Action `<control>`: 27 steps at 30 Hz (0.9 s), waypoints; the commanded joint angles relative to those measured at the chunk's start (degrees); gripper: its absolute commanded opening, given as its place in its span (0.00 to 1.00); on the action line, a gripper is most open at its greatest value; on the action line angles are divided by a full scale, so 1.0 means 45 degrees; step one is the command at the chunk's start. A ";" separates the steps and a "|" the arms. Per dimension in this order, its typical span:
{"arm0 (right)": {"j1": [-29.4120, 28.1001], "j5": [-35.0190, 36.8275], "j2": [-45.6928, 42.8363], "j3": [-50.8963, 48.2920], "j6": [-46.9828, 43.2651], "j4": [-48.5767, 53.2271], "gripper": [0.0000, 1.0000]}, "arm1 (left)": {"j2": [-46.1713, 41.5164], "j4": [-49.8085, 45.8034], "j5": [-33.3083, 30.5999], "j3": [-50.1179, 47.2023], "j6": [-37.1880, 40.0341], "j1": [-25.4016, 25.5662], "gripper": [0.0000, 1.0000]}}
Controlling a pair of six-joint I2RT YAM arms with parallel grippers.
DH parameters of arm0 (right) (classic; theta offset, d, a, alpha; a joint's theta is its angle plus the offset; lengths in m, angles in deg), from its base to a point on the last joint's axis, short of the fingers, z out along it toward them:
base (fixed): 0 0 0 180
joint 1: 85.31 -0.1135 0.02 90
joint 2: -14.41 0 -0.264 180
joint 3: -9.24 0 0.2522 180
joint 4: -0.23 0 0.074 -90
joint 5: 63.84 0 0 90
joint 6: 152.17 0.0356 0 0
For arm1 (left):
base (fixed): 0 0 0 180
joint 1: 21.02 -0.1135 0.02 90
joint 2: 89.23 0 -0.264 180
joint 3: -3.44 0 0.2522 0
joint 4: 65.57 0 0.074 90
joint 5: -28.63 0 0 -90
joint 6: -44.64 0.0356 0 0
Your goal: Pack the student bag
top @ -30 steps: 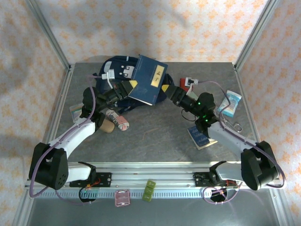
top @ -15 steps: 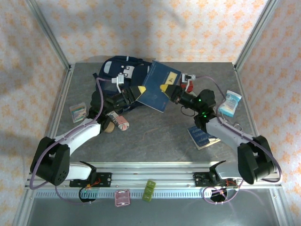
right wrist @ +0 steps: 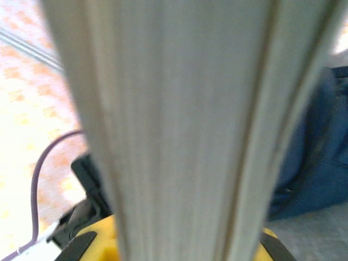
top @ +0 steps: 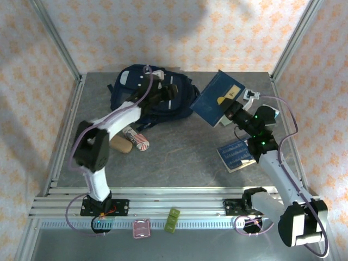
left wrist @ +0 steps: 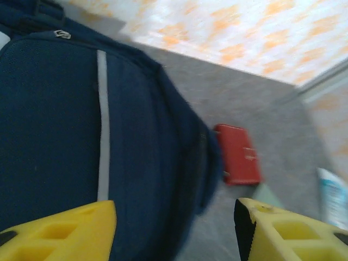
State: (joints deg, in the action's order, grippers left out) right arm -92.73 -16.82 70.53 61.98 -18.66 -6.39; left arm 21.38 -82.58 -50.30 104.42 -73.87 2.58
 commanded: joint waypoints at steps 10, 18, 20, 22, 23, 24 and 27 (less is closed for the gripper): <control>0.0629 0.0413 -0.0824 -0.0796 -0.1392 0.1271 0.00 | 0.7429 -0.6806 -0.4920 1.0534 0.1758 0.0842 0.62; 0.0887 0.0159 -0.0631 -0.1253 -0.1222 0.0956 0.00 | 0.8642 -0.6875 -0.7215 1.0869 0.2524 0.1403 0.64; 0.0946 0.0027 -0.0454 -0.1111 -0.1231 0.0965 0.00 | 0.8935 -0.7094 -0.7987 1.0872 0.2695 0.1551 0.62; 0.0946 -0.0037 -0.0290 -0.0958 -0.1251 0.0955 0.00 | 0.9152 -0.7271 -0.8105 1.0805 0.2740 0.1626 0.58; 0.0948 -0.0058 -0.0202 -0.0929 -0.1233 0.0937 0.00 | 0.9259 -0.7334 -0.8043 1.0732 0.2742 0.1615 0.56; 0.0951 -0.0077 -0.0120 -0.0896 -0.1195 0.0884 0.00 | 0.9357 -0.7362 -0.7981 1.0641 0.2779 0.1628 0.54; 0.0946 -0.0164 0.0080 -0.0928 -0.1038 0.0693 0.00 | 0.9549 -0.7483 -0.7918 1.0441 0.2994 0.1616 0.47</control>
State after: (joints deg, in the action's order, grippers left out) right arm -88.73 -16.01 70.77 56.43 -23.47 1.15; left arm 61.42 -110.08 -83.41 151.85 -62.85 10.36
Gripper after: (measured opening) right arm 0.121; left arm 0.498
